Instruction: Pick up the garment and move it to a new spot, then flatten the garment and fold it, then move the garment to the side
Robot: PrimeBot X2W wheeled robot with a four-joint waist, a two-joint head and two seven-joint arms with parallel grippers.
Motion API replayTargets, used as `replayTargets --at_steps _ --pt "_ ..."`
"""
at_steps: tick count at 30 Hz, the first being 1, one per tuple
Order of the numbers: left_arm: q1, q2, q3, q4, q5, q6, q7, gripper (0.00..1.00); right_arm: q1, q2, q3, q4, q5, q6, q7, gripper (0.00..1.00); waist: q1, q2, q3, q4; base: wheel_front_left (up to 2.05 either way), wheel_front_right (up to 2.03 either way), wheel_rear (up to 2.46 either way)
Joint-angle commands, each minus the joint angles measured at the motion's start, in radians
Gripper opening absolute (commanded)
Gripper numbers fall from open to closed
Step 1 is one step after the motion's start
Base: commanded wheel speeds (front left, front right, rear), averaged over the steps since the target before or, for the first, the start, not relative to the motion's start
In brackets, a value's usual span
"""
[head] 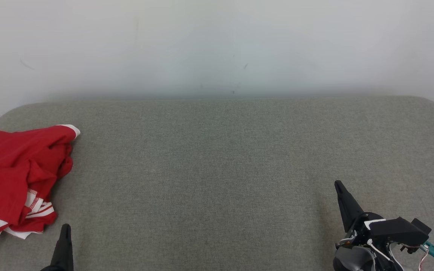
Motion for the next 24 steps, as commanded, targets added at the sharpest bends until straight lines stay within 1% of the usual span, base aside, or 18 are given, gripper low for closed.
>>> replayTargets --at_steps 1,23,24 --pt "-0.008 0.005 0.001 -0.003 -0.007 0.0 0.003 0.0 -0.004 0.001 -0.001 0.001 -0.002 0.001 0.001 0.0 0.0 0.0 0.0 0.0 0.0 0.0 0.0" --pt "-0.008 0.005 0.001 -0.003 -0.007 0.0 0.003 0.0 -0.004 0.001 -0.001 0.001 -0.002 0.001 0.001 0.0 0.0 0.0 0.0 0.0 0.0 0.0 0.0" --pt "0.0 0.0 0.0 0.0 0.0 0.0 0.0 1.0 0.0 0.0 0.0 0.0 0.0 0.0 0.0 1.0 0.0 0.0 0.0 0.0 0.0 0.0 0.0"
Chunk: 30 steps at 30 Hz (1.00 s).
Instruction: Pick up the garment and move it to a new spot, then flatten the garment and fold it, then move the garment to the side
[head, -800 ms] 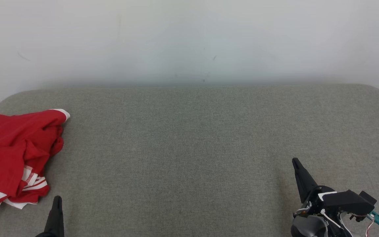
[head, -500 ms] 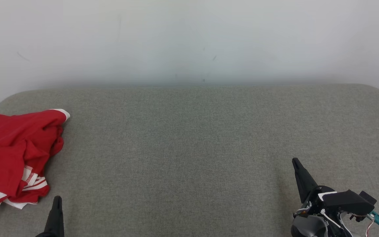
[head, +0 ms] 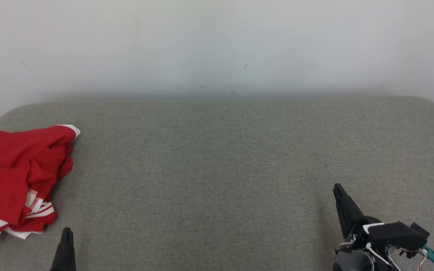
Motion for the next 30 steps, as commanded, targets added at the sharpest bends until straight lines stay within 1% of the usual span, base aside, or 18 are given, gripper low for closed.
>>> replayTargets --at_steps 1,4,9,13,19,25,30 --pt "0.0 0.0 0.0 0.0 0.0 0.0 -0.001 1.0 0.0 0.0 0.0 0.0 0.0 0.0 -0.001 1.0 0.0 0.0 0.0 0.0 0.0 0.0 0.0" --pt "0.014 -0.007 -0.003 0.025 0.0 0.0 -0.003 1.0 0.024 0.001 0.003 0.025 -0.001 -0.002 -0.004 1.0 0.0 0.0 0.0 0.0 0.0 0.0 0.0" --pt "0.014 -0.006 -0.016 0.016 0.015 0.0 -0.029 1.0 0.037 0.001 0.02 0.009 -0.025 -0.002 -0.039 1.0 0.0 0.0 0.001 0.0 0.0 0.0 0.0" --pt "0.014 -0.006 -0.018 0.011 0.048 0.0 -0.046 1.0 0.044 0.001 0.032 -0.003 -0.07 -0.001 -0.061 1.0 0.0 0.0 0.002 0.0 0.0 0.0 0.0" --pt "0.01 -0.005 -0.009 0.007 0.147 0.0 -0.07 1.0 0.054 0.001 0.045 -0.029 -0.175 -0.001 -0.093 1.0 0.0 0.0 0.004 0.0 0.0 0.0 0.0" --pt "0.005 -0.004 0.008 0.002 0.263 0.0 -0.092 1.0 0.063 0.001 0.064 -0.052 -0.313 -0.001 -0.122 1.0 0.0 0.0 0.005 -0.001 0.0 0.0 0.0" --pt "0.004 -0.003 0.001 -0.01 0.387 0.01 -0.109 1.0 0.073 0.001 0.074 -0.07 -0.431 0.0 -0.145 1.0 0.0 0.0 0.006 -0.001 0.0 0.0 0.0"
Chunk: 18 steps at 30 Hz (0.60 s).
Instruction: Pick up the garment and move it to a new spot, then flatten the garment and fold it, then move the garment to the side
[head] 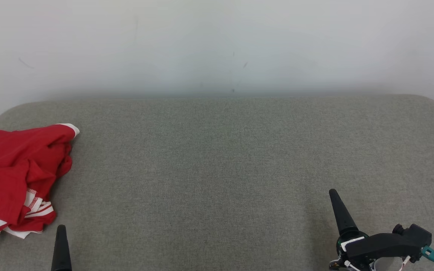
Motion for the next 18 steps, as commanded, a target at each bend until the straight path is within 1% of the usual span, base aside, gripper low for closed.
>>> replayTargets --at_steps 1,6,7,14,18 --pt "-0.019 0.006 -0.007 -0.025 0.078 0.01 -0.013 1.0 -0.007 0.0 0.008 -0.025 -0.074 0.005 -0.016 1.0 -0.0001 -0.0001 0.001 0.0 0.0 0.0 0.0" --pt "-0.017 0.007 -0.038 -0.04 0.226 0.04 -0.029 1.0 0.0 0.0 0.013 -0.037 -0.193 0.005 -0.037 1.0 -0.0001 -0.0001 0.002 0.0 0.0 0.0 0.0" --pt "-0.017 0.007 -0.038 -0.04 0.226 0.04 -0.029 1.0 0.0 0.0 0.013 -0.037 -0.193 0.005 -0.037 1.0 -0.0001 -0.0001 0.002 0.0 0.0 0.0 0.0" --pt "-0.012 0.009 -0.075 -0.045 0.417 0.083 -0.05 1.0 0.009 -0.001 0.024 -0.048 -0.342 0.006 -0.066 1.0 -0.0001 -0.0001 0.004 -0.002 0.0 0.0 0.0" --pt "-0.015 0.024 -0.105 -0.045 0.506 0.103 -0.062 1.0 0.015 -0.001 0.031 -0.054 -0.422 0.006 -0.081 1.0 -0.0001 -0.0001 0.004 -0.003 0.0 0.0 0.0"
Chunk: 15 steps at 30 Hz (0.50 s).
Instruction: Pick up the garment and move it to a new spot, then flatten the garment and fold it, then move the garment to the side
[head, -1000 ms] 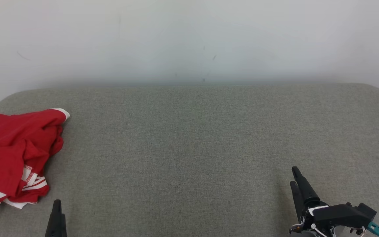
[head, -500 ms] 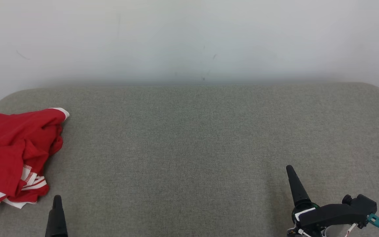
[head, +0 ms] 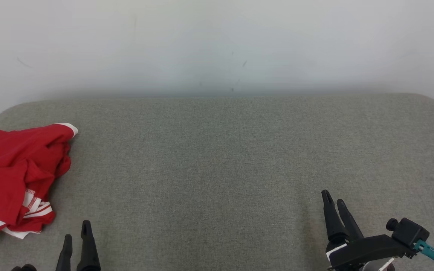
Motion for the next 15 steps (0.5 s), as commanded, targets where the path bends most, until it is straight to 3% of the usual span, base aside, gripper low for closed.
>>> replayTargets --at_steps 1,15 --pt "-0.016 0.013 -0.012 -0.015 0.044 0.009 -0.011 1.0 -0.003 -0.001 0.004 -0.018 -0.046 0.006 -0.012 1.0 -0.0001 -0.0001 0.0 0.0 0.0 0.0 0.0" --pt "-0.022 0.055 -0.096 0.001 0.215 0.071 -0.048 1.0 0.018 -0.001 0.016 -0.026 -0.255 0.006 -0.059 1.0 -0.0001 -0.0001 0.0 -0.004 0.0 0.0 0.0"
